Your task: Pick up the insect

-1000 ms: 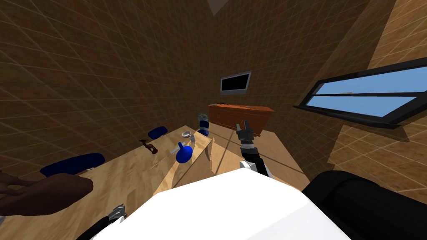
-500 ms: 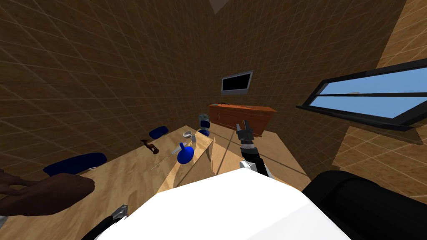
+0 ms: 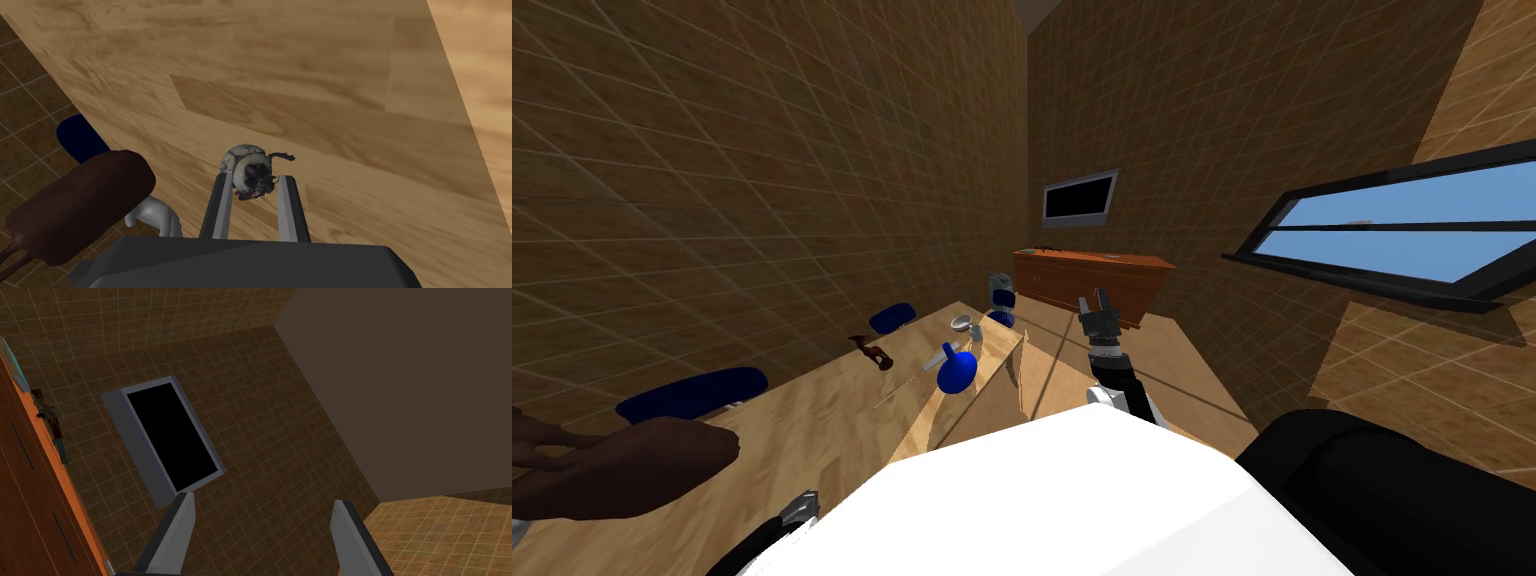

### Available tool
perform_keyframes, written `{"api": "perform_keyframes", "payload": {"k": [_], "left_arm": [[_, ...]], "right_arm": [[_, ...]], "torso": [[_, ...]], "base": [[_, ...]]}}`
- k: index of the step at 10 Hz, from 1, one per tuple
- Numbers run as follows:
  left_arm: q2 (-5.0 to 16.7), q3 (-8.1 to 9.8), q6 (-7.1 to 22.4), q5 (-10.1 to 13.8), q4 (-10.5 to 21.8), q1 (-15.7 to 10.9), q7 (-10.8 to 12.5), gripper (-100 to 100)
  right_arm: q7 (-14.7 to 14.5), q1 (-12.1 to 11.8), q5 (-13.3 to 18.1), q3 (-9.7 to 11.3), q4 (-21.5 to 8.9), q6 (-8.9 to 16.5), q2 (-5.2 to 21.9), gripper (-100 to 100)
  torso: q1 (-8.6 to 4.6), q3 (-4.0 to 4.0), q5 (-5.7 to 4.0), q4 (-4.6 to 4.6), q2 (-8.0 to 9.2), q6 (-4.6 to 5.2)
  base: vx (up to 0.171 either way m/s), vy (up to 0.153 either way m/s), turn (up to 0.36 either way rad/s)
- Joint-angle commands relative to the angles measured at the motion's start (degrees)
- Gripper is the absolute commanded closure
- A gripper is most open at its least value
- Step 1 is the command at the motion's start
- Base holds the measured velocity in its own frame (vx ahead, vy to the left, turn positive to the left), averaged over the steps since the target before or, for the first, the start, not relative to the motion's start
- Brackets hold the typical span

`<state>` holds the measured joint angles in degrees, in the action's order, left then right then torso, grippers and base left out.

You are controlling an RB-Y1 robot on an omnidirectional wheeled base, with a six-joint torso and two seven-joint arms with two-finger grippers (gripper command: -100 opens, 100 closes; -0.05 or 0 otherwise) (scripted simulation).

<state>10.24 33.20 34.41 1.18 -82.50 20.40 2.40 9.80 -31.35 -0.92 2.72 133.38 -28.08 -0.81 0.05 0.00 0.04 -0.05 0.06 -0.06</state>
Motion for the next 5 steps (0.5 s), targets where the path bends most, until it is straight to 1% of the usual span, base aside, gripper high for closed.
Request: {"api": "perform_keyframes", "payload": {"k": [1,3,4,5], "left_arm": [[-0.05,0.25,1.85,0.47,-1.92,0.61,-0.15,100],[-0.09,0.53,3.45,0.88,-3.92,1.17,-0.28,100],[-0.13,0.43,2.90,0.71,-3.42,1.01,-0.22,100],[-0.13,0.43,3.12,0.75,-3.56,1.07,-0.27,0]], "right_arm": [[0.00,0.00,0.00,0.00,0.00,0.00,0.00,0],[0.00,0.01,0.00,0.01,0.00,0.00,-0.01,0],[0.00,0.01,0.00,0.01,0.00,0.00,-0.01,0],[0.00,0.00,0.00,0.00,0.00,0.00,0.00,0]], "torso": [[0.00,0.00,0.00,0.00,0.00,0.00],[-0.22,0.08,-0.04,0.03,0.15,0.00],[-0.22,0.10,-0.04,0.03,0.19,-0.02],[-0.12,0.07,-0.02,0.03,0.12,-0.02]], "base": [[-0.031,-0.033,-0.040],[-0.047,-0.052,-0.035],[-0.021,-0.021,-0.001],[0.000,0.000,0.000]]}}
